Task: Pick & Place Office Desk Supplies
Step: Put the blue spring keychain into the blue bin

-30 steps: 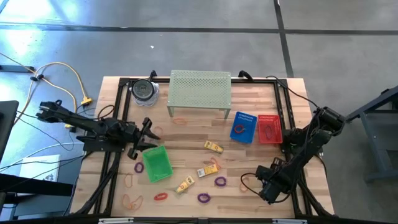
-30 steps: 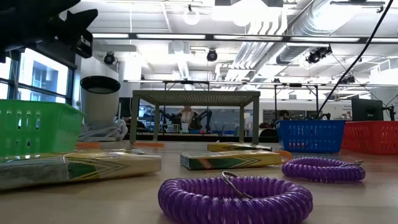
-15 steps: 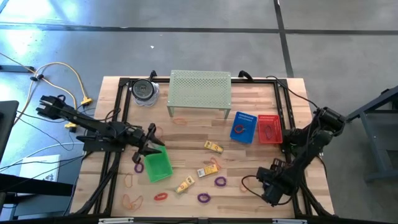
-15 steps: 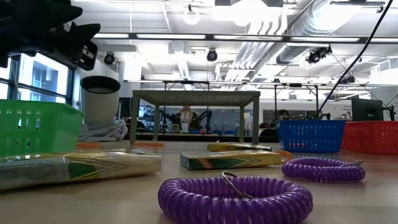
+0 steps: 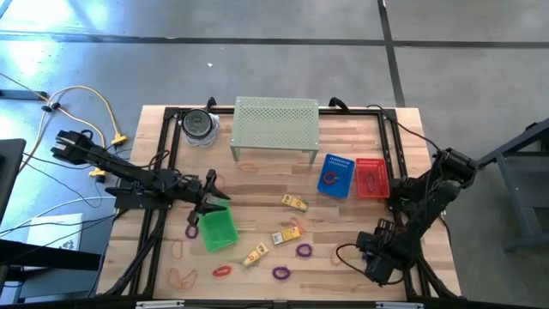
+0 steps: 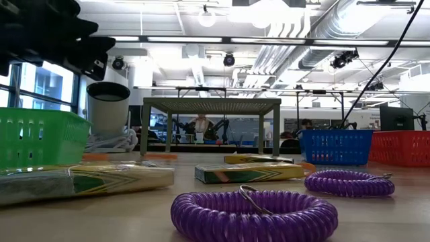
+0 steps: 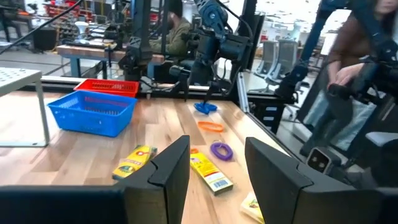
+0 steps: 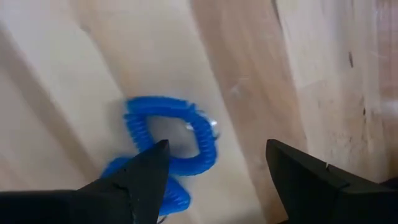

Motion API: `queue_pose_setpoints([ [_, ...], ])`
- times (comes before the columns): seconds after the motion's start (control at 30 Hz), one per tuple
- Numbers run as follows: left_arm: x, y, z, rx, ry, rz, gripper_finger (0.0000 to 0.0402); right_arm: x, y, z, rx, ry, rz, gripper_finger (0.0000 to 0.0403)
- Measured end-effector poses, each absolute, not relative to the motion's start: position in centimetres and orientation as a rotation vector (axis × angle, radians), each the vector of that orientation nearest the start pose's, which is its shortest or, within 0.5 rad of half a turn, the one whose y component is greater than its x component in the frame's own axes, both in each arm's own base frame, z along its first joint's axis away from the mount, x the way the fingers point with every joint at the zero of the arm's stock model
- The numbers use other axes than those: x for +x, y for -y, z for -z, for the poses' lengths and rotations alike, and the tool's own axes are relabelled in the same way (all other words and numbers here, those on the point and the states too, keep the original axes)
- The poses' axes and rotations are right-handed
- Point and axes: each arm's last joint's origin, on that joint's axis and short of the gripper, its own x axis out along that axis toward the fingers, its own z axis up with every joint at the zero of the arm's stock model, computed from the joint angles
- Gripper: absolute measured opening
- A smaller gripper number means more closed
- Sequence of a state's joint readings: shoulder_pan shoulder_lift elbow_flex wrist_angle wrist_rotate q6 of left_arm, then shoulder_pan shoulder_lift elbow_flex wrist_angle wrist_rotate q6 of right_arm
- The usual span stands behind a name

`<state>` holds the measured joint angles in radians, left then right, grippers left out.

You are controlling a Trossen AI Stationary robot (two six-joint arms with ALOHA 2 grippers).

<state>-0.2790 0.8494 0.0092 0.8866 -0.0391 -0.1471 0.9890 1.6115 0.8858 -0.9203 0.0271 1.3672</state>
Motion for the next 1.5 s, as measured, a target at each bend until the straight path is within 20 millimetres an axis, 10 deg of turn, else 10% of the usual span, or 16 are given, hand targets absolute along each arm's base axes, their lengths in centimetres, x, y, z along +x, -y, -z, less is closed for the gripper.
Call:
queue_pose_setpoints([
  [0.5, 14.5, 4.0, -17.1, -0.162, 0.102, 0.24, 0.0151, 13.1, -19.7, -13.2, 0.348, -1.527, 0.408, 0.0226],
  [0.97, 14.6, 3.5, -17.3, -0.113, 0.125, 0.171, 0.0151, 13.0, -19.5, -12.7, 0.333, -1.521, 0.4, 0.002],
  [1.1, 14.7, 3.3, -17.3, -0.127, 0.129, 0.159, 0.0151, 13.0, -19.5, -12.7, 0.352, -1.508, 0.418, 0.0014],
  [1.5, 14.8, 2.0, -17.8, -0.096, 0.182, 0.073, 0.0151, 15.6, -19.5, -17.8, 0.189, -1.418, 0.447, 0.0006],
])
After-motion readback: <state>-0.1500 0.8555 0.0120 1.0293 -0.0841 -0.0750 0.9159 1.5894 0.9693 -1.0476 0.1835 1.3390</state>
